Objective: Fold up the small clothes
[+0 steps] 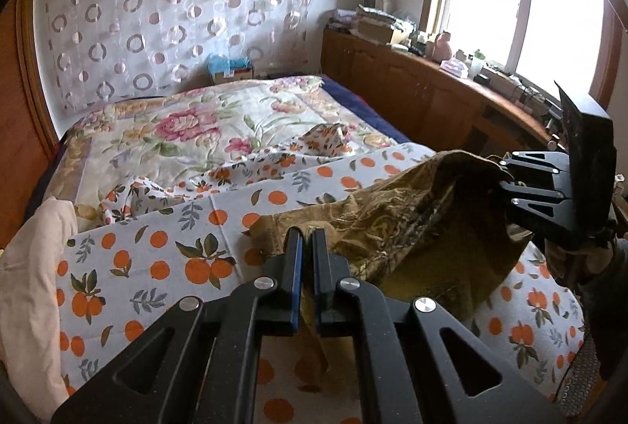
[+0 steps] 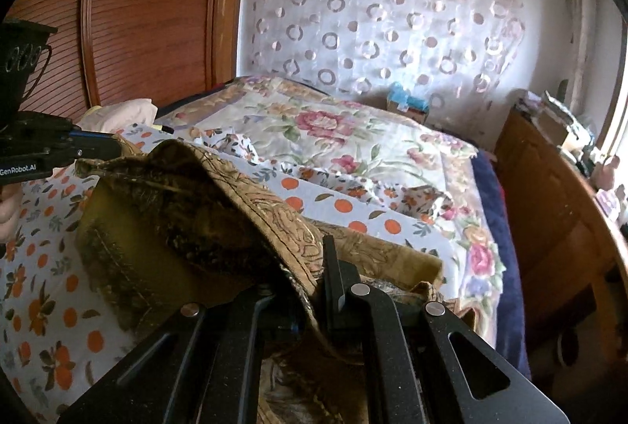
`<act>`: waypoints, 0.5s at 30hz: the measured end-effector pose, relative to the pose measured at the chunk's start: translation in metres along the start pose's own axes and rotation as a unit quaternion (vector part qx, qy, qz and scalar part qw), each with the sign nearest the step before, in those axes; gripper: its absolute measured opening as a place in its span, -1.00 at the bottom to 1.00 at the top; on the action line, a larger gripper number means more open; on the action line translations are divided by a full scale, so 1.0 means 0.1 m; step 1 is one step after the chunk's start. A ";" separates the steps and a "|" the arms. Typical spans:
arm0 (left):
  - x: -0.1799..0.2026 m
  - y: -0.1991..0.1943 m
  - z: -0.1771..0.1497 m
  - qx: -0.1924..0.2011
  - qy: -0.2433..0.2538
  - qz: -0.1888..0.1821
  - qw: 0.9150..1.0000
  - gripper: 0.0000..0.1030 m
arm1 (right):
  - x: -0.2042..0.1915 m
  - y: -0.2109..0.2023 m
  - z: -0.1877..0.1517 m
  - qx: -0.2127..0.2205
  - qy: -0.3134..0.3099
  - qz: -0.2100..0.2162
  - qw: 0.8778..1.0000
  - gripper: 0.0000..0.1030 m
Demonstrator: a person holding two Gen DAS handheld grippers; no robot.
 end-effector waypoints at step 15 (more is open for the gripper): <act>-0.11 0.26 -0.06 -0.030 -0.014 -0.005 0.999 -0.90 | 0.41 -0.57 0.15 0.013 0.059 -0.050 0.997 0.01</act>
Point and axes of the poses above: each gripper's, at about its wrist camera, not at the fingertips, and y roughly the way its jaws point, x to its right, z to its top, the point moved 4 cm from there along y, roughly the way its jaws point, and after that the axes turned 8 degrees about y, right-handed, at the moved point
